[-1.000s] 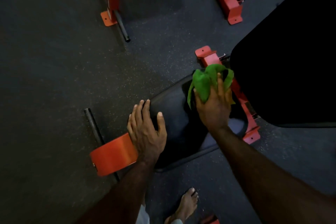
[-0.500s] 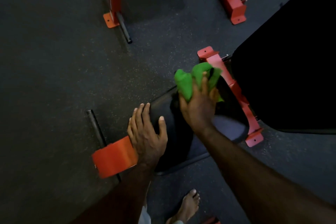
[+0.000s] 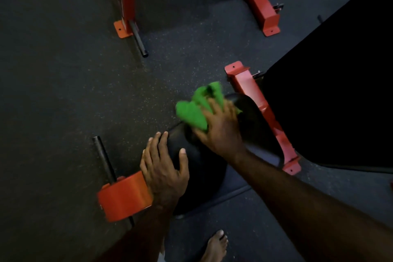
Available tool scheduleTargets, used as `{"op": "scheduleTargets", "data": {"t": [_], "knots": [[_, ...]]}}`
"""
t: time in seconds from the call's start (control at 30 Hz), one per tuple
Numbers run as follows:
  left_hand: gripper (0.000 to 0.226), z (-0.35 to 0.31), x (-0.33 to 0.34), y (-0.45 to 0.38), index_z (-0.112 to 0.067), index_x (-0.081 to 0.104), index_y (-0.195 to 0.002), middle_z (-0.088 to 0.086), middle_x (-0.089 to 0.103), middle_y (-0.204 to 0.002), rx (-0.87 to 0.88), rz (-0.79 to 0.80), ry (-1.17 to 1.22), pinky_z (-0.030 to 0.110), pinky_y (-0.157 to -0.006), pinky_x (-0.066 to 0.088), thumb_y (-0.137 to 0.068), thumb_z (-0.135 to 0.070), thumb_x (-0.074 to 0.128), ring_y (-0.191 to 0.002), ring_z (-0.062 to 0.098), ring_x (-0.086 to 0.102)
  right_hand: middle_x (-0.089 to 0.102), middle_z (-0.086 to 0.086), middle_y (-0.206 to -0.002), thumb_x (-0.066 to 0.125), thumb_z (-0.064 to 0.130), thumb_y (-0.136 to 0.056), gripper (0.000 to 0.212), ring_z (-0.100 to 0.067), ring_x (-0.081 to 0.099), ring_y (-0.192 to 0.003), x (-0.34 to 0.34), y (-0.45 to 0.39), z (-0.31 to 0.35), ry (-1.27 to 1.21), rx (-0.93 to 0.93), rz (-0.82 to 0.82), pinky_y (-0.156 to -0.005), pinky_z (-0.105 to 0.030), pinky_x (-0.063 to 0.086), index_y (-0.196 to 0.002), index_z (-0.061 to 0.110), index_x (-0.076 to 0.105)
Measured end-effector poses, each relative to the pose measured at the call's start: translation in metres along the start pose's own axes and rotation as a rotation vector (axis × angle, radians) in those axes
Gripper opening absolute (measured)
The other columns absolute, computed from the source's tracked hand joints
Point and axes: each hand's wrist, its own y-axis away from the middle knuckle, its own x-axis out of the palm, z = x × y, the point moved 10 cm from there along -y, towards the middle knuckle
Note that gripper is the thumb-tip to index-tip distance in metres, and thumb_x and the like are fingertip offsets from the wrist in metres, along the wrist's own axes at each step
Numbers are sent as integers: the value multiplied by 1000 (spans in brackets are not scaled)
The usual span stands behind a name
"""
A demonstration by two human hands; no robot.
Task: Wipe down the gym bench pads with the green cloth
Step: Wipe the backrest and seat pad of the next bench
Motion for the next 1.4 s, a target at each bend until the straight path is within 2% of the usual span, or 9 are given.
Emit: {"op": "scheduleTargets", "data": {"t": [0.1,0.3,0.37,0.5,0.7,0.9,1.07,1.27,1.4], "knots": [[63,-1,-1,-1,-18,48,-150,1,45,-158,0,-8,-3,51,-119,27,-95,-48,51,-150,24,35,51,-7,-154,60,65,-81,74,-39,45,-140,9,-3,-11,77,-267,136,-117,-57,34,-147,33,54],[62,1,-1,1,-18,48,-150,1,44,-158,-8,-10,-1,49,-122,24,-96,-47,53,-151,23,33,55,-13,-149,62,67,-87,69,-41,48,-138,-37,9,-87,13,638,-305,-110,-57,41,-135,18,62],[62,2,-1,1,-18,48,-150,1,44,-158,-6,-11,-5,49,-121,24,-96,-47,53,-151,24,34,46,-14,-158,56,65,-88,70,-46,44,-141,-29,15,-57,23,552,-245,-115,-61,33,-142,21,57],[64,-3,-2,0,-17,48,-150,2,45,-158,4,-7,9,50,-121,25,-95,-48,51,-150,26,35,43,-6,-161,60,64,-82,73,-44,48,-136,-9,21,-25,95,-39,1,-117,-59,31,-149,37,49],[63,-3,-1,0,-17,46,-151,2,43,-159,3,20,-3,48,-122,22,-96,-48,51,-151,25,32,50,-12,-153,59,73,-89,80,-41,48,-137,-41,42,-93,28,627,-276,-112,-57,39,-148,19,51],[64,-2,0,0,-19,44,-152,1,41,-160,-9,38,-17,48,-122,22,-97,-51,48,-152,23,31,33,-4,-168,53,67,-90,74,-44,40,-145,-18,69,-52,159,201,-22,-116,-61,33,-155,35,41],[64,-1,1,1,-19,43,-152,1,41,-160,-6,35,-19,49,-121,24,-97,-52,47,-152,23,30,36,-16,-163,59,68,-93,83,-45,37,-146,-39,114,-91,45,711,-172,-113,-65,37,-154,15,39],[65,-1,1,0,-19,44,-152,3,42,-160,-6,35,-9,49,-122,20,-96,-52,47,-151,25,32,25,-4,-170,58,68,-91,82,-41,36,-148,-26,127,-60,129,271,3,-116,-62,32,-158,33,29],[65,-2,0,1,-19,43,-152,2,41,-160,-10,41,-18,48,-122,19,-96,-52,48,-151,25,32,28,-9,-168,66,61,-92,80,-42,30,-151,-38,151,-76,12,739,-178,-119,-65,28,-155,24,34]]}}
